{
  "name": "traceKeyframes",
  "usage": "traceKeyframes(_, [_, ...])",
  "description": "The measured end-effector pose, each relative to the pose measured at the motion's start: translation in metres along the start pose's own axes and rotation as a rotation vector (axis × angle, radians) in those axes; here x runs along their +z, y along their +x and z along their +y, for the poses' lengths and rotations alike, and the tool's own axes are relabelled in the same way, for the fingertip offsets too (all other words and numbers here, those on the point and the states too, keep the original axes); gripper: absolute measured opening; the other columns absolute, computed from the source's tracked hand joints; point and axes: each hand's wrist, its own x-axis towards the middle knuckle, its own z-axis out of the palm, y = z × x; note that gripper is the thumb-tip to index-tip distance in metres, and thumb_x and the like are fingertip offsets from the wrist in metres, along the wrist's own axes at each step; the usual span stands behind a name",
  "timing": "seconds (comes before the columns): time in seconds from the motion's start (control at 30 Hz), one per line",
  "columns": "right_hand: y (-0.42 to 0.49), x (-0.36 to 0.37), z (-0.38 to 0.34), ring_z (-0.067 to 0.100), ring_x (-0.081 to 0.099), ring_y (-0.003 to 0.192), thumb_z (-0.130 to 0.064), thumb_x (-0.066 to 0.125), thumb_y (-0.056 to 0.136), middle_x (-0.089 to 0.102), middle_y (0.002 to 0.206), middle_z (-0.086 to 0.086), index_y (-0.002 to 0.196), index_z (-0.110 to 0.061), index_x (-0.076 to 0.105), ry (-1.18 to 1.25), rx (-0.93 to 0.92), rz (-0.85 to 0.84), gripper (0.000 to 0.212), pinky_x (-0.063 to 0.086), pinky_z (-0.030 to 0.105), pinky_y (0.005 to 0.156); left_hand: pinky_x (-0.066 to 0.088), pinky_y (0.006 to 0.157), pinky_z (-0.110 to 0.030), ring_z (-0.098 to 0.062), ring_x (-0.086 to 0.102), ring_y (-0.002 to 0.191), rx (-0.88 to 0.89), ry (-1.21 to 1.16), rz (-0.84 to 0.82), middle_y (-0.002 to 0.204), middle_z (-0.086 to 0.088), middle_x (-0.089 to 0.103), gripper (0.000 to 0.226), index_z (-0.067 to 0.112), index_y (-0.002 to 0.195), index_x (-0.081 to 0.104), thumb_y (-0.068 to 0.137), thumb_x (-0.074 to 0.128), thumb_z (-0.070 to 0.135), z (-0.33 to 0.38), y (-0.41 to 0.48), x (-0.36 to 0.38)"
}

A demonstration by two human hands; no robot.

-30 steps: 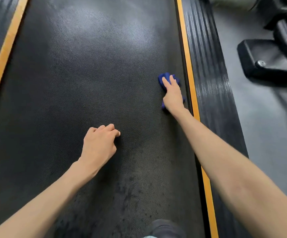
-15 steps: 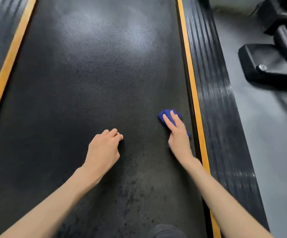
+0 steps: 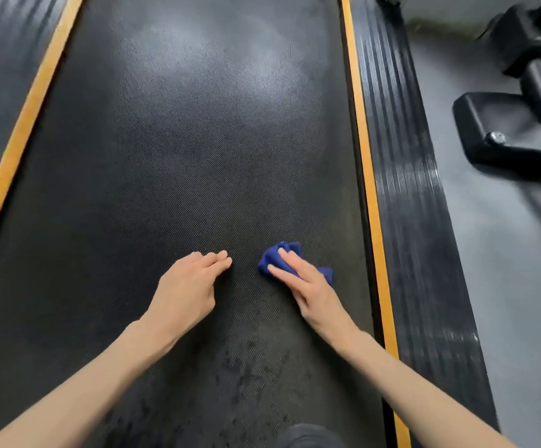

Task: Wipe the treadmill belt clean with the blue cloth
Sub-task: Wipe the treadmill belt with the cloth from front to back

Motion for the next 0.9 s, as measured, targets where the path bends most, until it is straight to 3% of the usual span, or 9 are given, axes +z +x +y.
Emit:
traceKeyframes(0.13, [0.021,-0.023,0.022,0.02,0.031,0.136,0.003,0.044,0.087,0.036,0.145,0.011,0.129,-0.011,0.054,-0.055,-0.092,-0.08,0.045,0.015,0.014,0.113,0.055,0.075,-0.03,-0.021,0.067,0.078,-0.004,-0.01,-0.035,0.113,0.0,0.069,0.06,0.01,0.107,0.07,0.051,0.068,-0.01,-0.003,-0.007,0.001])
traceKeyframes(0.23, [0.062,-0.036,0.04,0.032,0.035,0.133,0.002,0.04,0.086,0.04,0.14,0.023,0.125,-0.002,0.056,-0.008,0.133,0.145,0.042,0.017,0.016,0.111,0.054,0.079,-0.033,-0.021,0.068,0.084,0.025,0.025,-0.067,0.115,-0.002,0.068,0.063,0.008,0.107,0.07,0.047,0.071,-0.01,-0.004,-0.01,-0.001])
traceKeyframes(0.37, [0.088,-0.029,0.038,0.024,0.03,0.138,0.008,0.042,0.088,0.035,0.147,0.01,0.131,-0.012,0.052,-0.037,0.432,0.378,0.049,0.021,0.032,0.115,0.048,0.09,-0.043,-0.023,0.068,0.096,-0.01,0.014,-0.084,0.125,-0.007,0.062,0.066,0.006,0.113,0.067,0.049,0.07,-0.012,-0.004,-0.014,-0.001])
traceKeyframes(0.43, [0.074,-0.01,0.016,0.024,0.033,0.136,0.008,0.043,0.085,0.039,0.145,0.011,0.13,-0.011,0.053,-0.071,0.325,0.35,0.05,0.022,0.031,0.115,0.039,0.098,-0.043,-0.025,0.064,0.106,-0.026,-0.022,-0.094,0.132,-0.008,0.056,0.065,0.005,0.118,0.063,0.055,0.065,-0.014,-0.004,-0.017,0.001])
traceKeyframes(0.57, [0.009,0.019,-0.015,0.021,0.032,0.136,0.006,0.043,0.081,0.039,0.144,0.012,0.132,-0.013,0.051,-0.11,-0.052,0.012,0.055,0.021,0.027,0.114,0.033,0.11,-0.032,-0.021,0.048,0.128,-0.103,-0.15,-0.085,0.144,0.0,0.044,0.056,0.009,0.124,0.058,0.072,0.051,-0.012,-0.01,-0.018,0.002])
traceKeyframes(0.63, [0.002,0.007,-0.012,0.019,0.031,0.137,0.006,0.047,0.081,0.037,0.146,0.011,0.133,-0.015,0.049,-0.179,-0.197,-0.112,0.056,0.024,0.026,0.113,0.033,0.111,-0.035,-0.022,0.048,0.127,-0.115,-0.15,-0.08,0.141,-0.001,0.047,0.054,0.01,0.121,0.06,0.072,0.051,-0.012,-0.012,-0.021,0.001])
traceKeyframes(0.7, [0.015,-0.006,-0.002,0.022,0.042,0.13,0.002,0.042,0.082,0.045,0.14,0.015,0.128,-0.01,0.055,-0.259,-0.258,-0.098,0.049,0.035,0.026,0.104,0.033,0.107,-0.041,-0.026,0.055,0.119,-0.09,-0.094,-0.068,0.133,-0.007,0.055,0.054,0.008,0.112,0.065,0.065,0.058,-0.015,-0.013,-0.026,0.0])
traceKeyframes(0.77, [0.04,-0.011,0.003,0.022,0.041,0.131,0.003,0.037,0.083,0.042,0.142,0.014,0.129,-0.011,0.054,-0.219,-0.099,0.01,0.051,0.036,0.031,0.104,0.035,0.102,-0.047,-0.028,0.061,0.112,-0.056,-0.036,-0.051,0.125,-0.011,0.061,0.056,0.007,0.106,0.068,0.055,0.064,-0.017,-0.015,-0.032,0.0])
traceKeyframes(0.9, [0.068,0.017,-0.026,0.023,0.028,0.139,0.012,0.043,0.085,0.033,0.148,0.008,0.132,-0.014,0.05,-0.031,0.326,0.274,0.054,0.024,0.035,0.115,0.027,0.109,-0.043,-0.027,0.062,0.109,-0.062,0.086,0.038,0.119,-0.009,0.064,0.058,0.009,0.102,0.07,0.048,0.067,-0.014,-0.022,-0.038,0.001])
